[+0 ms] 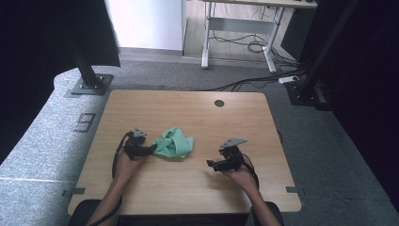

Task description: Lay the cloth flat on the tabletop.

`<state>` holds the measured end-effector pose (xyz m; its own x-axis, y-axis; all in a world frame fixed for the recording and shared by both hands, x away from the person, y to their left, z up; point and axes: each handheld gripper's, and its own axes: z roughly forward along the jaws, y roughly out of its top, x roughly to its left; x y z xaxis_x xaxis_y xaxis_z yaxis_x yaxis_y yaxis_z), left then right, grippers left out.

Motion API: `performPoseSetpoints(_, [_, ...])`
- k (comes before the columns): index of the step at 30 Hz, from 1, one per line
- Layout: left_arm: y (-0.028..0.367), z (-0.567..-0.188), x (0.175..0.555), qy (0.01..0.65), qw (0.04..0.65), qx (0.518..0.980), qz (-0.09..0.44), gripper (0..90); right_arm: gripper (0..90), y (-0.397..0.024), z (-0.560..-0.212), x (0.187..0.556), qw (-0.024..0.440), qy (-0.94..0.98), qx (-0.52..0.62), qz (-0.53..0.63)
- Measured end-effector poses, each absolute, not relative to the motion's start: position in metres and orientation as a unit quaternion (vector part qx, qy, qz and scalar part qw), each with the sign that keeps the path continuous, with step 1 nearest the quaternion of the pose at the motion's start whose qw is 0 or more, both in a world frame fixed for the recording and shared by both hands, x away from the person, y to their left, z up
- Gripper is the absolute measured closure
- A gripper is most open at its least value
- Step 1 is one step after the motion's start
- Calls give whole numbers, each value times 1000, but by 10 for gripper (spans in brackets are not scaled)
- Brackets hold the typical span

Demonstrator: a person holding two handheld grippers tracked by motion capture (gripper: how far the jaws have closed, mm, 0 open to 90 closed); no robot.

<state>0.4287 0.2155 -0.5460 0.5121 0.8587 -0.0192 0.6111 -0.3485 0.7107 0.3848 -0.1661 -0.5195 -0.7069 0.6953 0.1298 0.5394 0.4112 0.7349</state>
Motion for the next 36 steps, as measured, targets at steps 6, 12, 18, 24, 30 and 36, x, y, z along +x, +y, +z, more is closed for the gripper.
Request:
performPoseSetpoints(6, [215,-546,428,460,339,800,183,350,254,-136,-510,395,92,843,344,404])
performPoseSetpoints(12, [215,-546,428,460,339,800,184,350,281,-106,-502,405,92,856,316,399])
performPoseSetpoints(18, [214,-546,429,458,339,801,183,351,313,-80,-502,416,93,866,300,390])
performPoseSetpoints(24, [214,-546,429,456,341,802,181,358,399,-65,-510,428,99,878,293,365])
performPoseSetpoints(30, [213,-546,428,452,342,804,180,375,777,-65,-512,435,82,886,300,345])
performPoseSetpoints(36, [213,-546,429,450,342,805,179,374,836,-80,-486,432,90,880,305,354])
